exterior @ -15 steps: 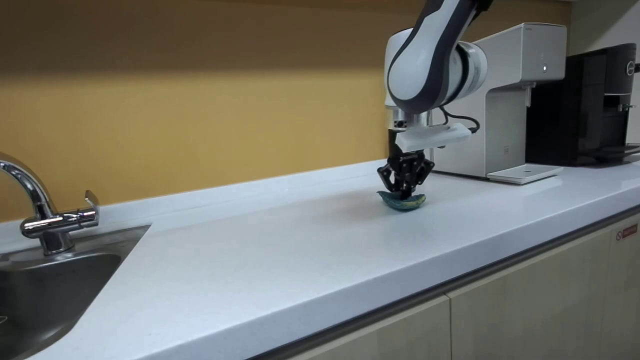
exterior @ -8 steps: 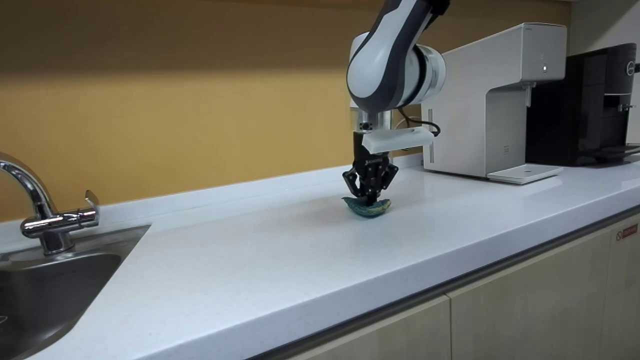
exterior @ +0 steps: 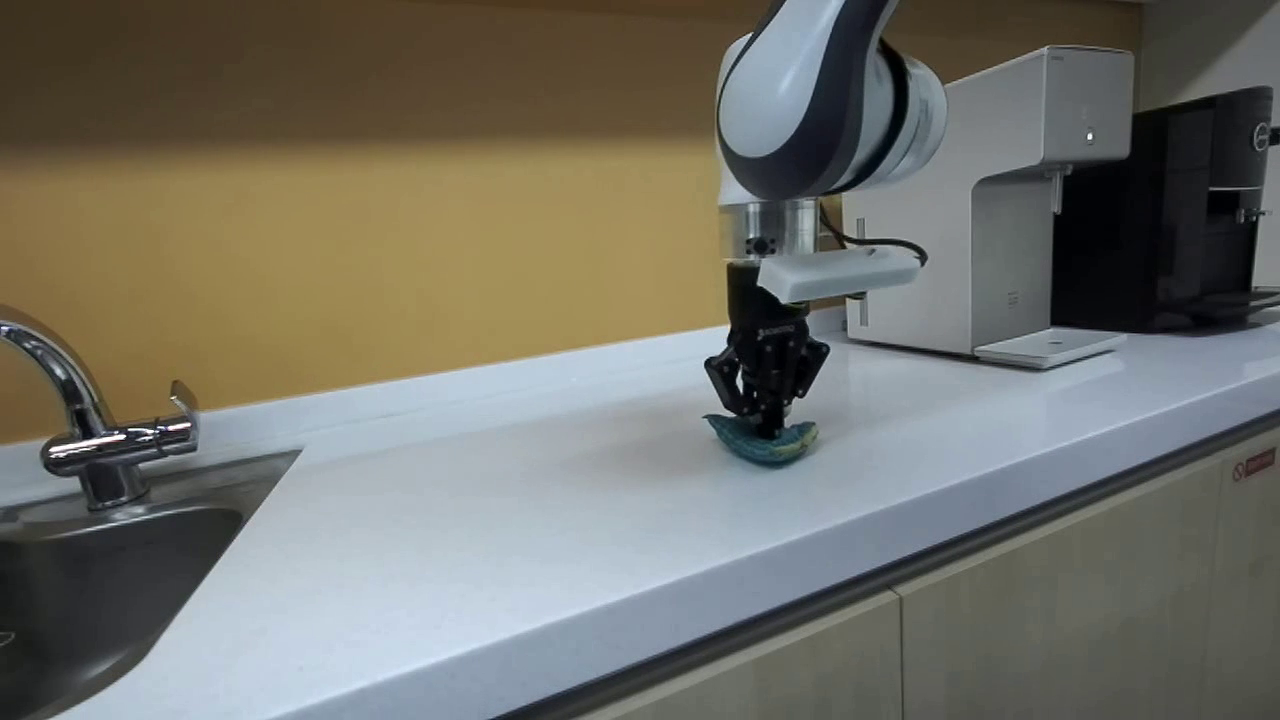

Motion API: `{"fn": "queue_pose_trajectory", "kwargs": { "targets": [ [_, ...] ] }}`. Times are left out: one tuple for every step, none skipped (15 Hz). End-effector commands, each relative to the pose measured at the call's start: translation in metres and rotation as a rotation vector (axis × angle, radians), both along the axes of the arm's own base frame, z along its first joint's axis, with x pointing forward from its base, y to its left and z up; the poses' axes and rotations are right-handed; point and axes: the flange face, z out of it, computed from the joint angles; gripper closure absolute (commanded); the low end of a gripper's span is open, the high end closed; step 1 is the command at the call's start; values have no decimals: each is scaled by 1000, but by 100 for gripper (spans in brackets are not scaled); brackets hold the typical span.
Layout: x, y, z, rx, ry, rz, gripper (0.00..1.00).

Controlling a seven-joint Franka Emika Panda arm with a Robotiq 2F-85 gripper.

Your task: Use the sponge to wipe the counter

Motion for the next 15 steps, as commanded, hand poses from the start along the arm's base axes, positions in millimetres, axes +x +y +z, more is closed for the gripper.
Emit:
{"fn": "queue_pose_trajectory", "kwargs": {
  "targets": [
    [-69, -15, -38, -21, 130, -45, 98],
    [-79, -19, -39, -28, 134, -59, 98],
    [-88, -26, -40, -35, 136, -77, 98],
    [-94, -32, -41, -40, 128, -99, 98],
    [-94, -37, -40, -45, 110, -114, 98],
    [-93, -41, -40, -51, 93, -127, 98],
    [-87, -43, -39, -59, 71, -128, 98],
    [-82, -45, -39, -66, 54, -130, 98],
    [-73, -45, -39, -73, 34, -127, 98],
    [-63, -44, -38, -83, 14, -118, 98],
    [-55, -43, -38, -91, 0, -108, 98],
    [-43, -43, -38, -102, -21, -102, 98],
    [-34, -43, -37, -108, -37, -99, 98],
    [-22, -44, -35, -111, -53, -99, 98],
    [-10, -45, -32, -112, -70, -101, 98]
  ]
}}
